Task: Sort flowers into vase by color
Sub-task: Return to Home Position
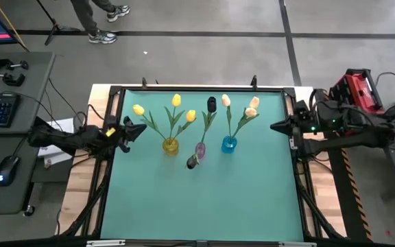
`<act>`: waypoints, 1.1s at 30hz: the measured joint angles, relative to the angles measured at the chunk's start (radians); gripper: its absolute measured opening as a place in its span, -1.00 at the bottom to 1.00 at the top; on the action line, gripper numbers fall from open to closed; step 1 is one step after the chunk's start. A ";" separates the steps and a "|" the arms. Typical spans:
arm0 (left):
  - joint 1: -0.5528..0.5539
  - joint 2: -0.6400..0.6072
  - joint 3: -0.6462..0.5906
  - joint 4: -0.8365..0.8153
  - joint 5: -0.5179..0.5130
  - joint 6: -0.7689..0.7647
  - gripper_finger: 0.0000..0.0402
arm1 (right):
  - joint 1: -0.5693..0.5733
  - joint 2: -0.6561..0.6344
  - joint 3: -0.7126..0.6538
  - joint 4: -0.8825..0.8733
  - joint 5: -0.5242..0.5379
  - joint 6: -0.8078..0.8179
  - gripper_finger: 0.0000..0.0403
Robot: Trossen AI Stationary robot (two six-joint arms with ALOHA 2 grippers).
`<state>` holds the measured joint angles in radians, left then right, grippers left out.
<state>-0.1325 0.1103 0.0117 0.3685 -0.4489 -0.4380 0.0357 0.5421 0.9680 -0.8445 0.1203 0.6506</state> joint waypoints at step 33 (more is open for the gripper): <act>0.000 0.001 0.001 -0.140 0.157 -0.108 -1.00 | 0.048 -0.229 -0.809 1.200 -0.123 -0.075 -1.00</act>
<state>-0.1322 0.1108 0.0128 0.2287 -0.2920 -0.5461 0.0840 0.3133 0.1591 0.3551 -0.0032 0.5751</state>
